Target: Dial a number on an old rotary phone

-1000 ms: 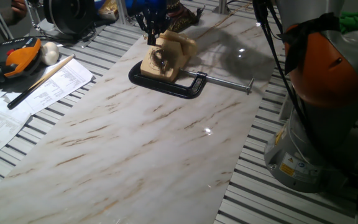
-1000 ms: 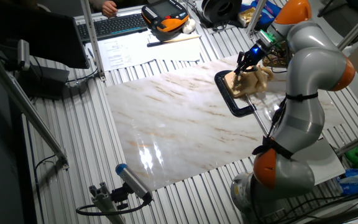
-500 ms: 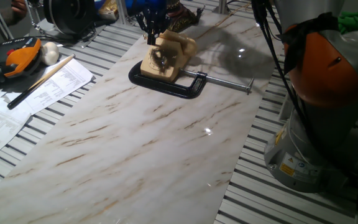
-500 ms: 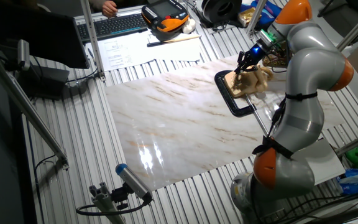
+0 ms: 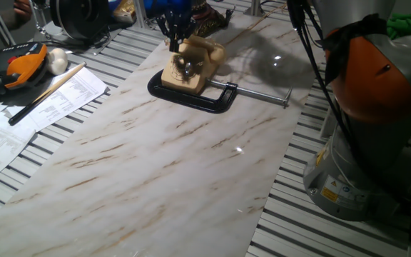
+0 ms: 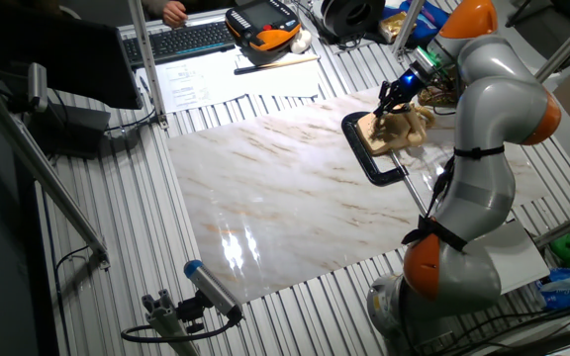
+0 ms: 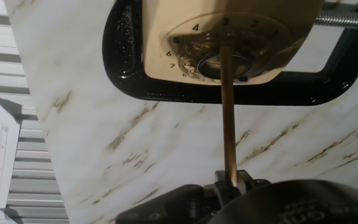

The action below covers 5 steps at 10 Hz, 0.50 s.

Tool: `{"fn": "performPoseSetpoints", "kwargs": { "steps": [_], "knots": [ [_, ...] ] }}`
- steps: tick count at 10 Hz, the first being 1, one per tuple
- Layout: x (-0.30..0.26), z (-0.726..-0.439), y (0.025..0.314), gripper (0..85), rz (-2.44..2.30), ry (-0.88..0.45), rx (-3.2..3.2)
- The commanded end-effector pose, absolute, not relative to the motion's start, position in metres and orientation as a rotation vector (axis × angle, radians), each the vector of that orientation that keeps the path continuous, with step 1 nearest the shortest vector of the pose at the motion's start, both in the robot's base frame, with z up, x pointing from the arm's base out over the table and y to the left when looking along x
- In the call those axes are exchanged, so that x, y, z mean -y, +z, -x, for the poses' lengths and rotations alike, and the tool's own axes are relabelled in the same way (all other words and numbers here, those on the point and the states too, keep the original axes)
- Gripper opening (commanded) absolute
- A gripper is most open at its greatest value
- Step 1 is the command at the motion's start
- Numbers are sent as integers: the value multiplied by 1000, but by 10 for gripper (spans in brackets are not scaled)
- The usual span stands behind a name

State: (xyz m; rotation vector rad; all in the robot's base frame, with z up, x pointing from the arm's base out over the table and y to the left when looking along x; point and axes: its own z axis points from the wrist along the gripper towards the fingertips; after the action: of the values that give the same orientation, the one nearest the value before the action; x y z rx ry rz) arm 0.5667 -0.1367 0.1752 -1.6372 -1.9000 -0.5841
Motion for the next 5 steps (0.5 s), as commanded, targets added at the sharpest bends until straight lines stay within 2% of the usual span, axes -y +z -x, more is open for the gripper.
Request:
{"fn": "performPoseSetpoints", "kwargs": {
  "steps": [1,5],
  "knots": [
    [138,-566,174,0,1634,-587,1900],
    [140,-563,170,0,1627,-598,1890]
  ]
}}
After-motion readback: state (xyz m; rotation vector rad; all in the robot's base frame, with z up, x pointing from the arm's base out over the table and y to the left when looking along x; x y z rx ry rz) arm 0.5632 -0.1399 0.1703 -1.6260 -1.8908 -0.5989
